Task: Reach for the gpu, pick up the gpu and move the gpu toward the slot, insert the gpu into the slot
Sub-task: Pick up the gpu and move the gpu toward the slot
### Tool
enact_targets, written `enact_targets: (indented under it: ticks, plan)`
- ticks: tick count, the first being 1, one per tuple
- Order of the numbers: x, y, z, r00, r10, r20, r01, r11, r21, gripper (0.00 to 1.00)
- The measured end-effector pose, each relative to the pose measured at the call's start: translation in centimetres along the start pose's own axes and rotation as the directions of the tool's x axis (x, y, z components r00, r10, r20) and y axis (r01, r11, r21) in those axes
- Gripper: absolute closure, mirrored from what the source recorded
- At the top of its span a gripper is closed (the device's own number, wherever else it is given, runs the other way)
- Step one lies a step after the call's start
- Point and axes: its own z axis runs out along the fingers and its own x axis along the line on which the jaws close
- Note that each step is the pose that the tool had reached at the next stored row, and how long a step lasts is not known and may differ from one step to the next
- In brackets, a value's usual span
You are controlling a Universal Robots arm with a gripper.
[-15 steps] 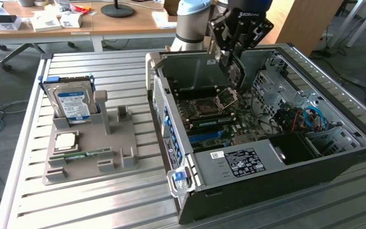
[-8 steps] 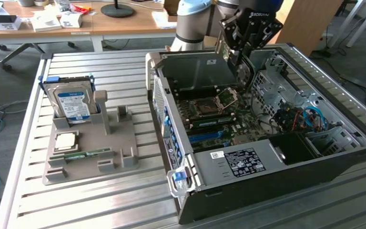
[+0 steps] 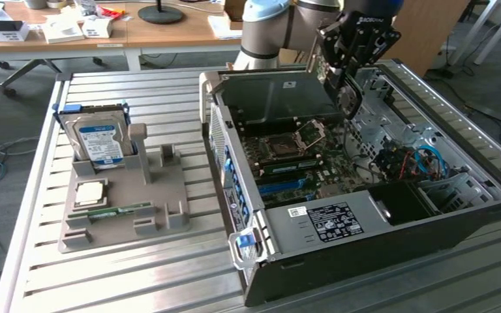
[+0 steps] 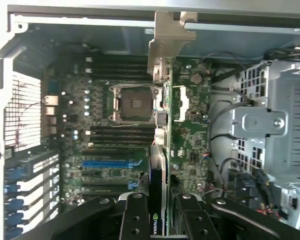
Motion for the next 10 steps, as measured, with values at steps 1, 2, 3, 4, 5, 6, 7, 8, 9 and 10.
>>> enact_targets:
  ticks: [1,2,3,4,5,6,7,8,9,10]
  plan:
    - [-0.3,0.0,0.01,1.0,0.0,-0.0001,0.0,1.0,-0.0001,0.74]
    - [-0.7,0.0,0.02,1.0,0.0,0.0,0.0,1.0,0.0,0.74]
    - [-1.0,0.0,0.03,1.0,0.0,0.0,0.0,1.0,-0.0001,0.74]
    - [-1.3,0.0,0.03,1.0,0.0,0.0,0.0,1.0,-0.0002,0.74]
    - [-1.6,0.0,0.04,1.0,0.0,0.0,0.0,1.0,-0.0001,0.74]
    - [-2.0,0.0,0.05,1.0,0.0,0.0,0.0,1.0,-0.0001,0.74]
    - [-2.3,0.0,0.05,1.0,0.0,0.0,0.0,1.0,-0.0001,0.74]
    - [-2.6,0.01,0.06,1.0,0.0,0.0,0.0,1.0,-0.0001,0.74]
    - [-2.9,0.01,0.07,1.0,0.0,0.0,0.0,1.0,-0.0002,0.74]
    - [-3.2,0.01,0.08,1.0,0.0,0.0,0.0,1.0,-0.0003,0.74]
